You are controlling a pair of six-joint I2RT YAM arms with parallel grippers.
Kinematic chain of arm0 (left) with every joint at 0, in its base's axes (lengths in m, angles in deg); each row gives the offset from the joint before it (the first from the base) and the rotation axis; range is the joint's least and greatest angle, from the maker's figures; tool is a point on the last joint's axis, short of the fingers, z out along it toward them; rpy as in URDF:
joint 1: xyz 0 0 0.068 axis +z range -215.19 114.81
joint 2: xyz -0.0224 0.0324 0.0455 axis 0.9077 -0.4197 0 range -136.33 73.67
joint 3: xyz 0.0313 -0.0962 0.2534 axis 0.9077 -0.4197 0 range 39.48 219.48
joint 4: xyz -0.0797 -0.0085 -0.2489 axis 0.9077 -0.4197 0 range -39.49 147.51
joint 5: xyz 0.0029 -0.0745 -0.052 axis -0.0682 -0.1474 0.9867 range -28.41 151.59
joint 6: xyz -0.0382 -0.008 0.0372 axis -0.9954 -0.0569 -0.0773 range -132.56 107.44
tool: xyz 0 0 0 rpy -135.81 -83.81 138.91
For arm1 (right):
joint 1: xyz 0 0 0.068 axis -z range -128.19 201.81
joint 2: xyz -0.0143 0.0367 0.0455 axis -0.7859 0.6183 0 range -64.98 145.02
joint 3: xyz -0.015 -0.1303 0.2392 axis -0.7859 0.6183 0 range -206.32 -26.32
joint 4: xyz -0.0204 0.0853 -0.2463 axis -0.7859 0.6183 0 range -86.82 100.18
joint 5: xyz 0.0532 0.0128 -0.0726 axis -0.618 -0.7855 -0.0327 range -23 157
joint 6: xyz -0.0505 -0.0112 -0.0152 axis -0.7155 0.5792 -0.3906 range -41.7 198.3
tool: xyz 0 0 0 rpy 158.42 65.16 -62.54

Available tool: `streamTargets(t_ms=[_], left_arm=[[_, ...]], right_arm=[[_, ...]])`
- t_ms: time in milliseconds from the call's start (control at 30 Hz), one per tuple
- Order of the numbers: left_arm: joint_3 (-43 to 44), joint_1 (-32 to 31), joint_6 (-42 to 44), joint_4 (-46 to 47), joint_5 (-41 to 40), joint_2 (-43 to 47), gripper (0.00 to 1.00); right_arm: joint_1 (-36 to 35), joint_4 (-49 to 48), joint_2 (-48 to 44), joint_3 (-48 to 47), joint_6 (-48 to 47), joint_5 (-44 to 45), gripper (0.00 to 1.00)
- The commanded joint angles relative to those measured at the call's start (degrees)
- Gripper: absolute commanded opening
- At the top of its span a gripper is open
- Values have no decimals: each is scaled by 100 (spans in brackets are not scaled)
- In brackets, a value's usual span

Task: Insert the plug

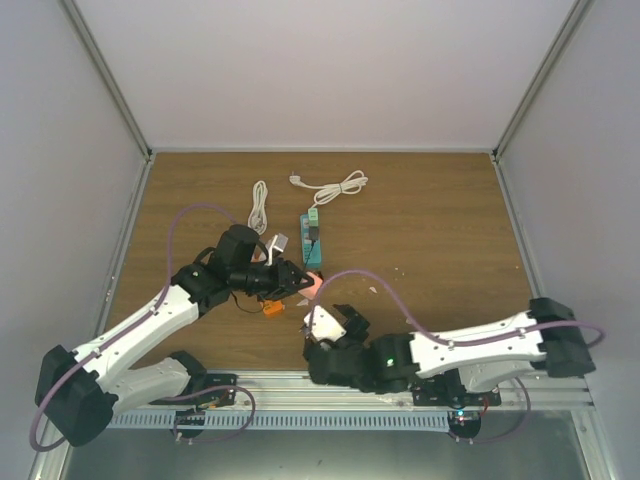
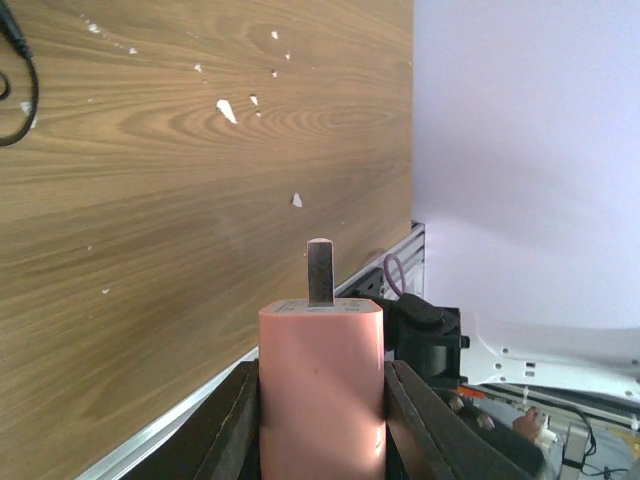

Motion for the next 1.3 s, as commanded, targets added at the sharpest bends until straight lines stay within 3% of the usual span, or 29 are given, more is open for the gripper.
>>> streamTargets(t_ms=[0,167,300,433,600,833,1267], left_arm=[[135,65,-98,-204,-53,16,0],[138,70,-134,-289,-47,110,0],[114,70,-148,-352,-33,220,0],[73,70,-194,-352,-6,331,0],[10,70,-230,-282,77,337,0],[2,70,-260,-256,166,332,0],[46,70,-253,-309,247,354,0]], right_arm=[[-413,818,848,-683,472,1900,93],[-463,1596,1492,-1064,1128,2743,89],[-462,1678,1442,-1116,1118,2844,86],[-466,1090,1181,-927,507,2769,85],[-454,-493,697,-460,-1112,2209,83],[-205,-1407,451,-317,-1983,1679,79],[295,-1624,713,-408,-2358,1321,73]])
